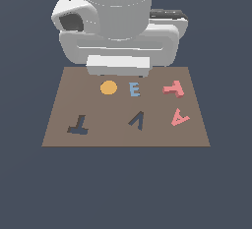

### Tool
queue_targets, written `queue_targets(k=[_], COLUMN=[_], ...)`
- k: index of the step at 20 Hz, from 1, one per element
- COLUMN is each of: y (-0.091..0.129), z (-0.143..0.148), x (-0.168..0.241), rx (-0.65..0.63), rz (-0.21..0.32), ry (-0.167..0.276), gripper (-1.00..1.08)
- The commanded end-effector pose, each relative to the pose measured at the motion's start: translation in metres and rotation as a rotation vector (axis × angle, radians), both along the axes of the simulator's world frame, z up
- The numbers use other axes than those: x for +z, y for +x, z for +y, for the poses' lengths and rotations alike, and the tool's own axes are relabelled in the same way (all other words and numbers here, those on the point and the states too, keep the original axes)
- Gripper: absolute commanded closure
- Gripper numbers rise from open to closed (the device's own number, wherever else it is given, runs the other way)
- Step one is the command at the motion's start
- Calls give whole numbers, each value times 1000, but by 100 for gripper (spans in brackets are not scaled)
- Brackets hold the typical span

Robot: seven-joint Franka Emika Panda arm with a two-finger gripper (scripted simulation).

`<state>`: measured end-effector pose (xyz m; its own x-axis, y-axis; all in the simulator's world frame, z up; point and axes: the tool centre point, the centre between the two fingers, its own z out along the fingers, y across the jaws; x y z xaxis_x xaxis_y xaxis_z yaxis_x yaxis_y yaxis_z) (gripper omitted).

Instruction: Insert a designated object into the corresponding slot on a board.

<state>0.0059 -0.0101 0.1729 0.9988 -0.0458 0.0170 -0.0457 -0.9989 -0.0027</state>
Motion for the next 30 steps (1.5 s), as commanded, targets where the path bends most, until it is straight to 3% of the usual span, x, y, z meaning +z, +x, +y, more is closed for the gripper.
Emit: queue_targets(k=[1, 9, 23, 30], y=[0, -6, -40, -43], z=[0, 27, 155, 170], x=[0, -19, -112, -123], rx=[0, 28, 161, 176], rz=[0, 3, 15, 17], ry=[0, 0, -1, -3], gripper=[-92, -92, -92, -92])
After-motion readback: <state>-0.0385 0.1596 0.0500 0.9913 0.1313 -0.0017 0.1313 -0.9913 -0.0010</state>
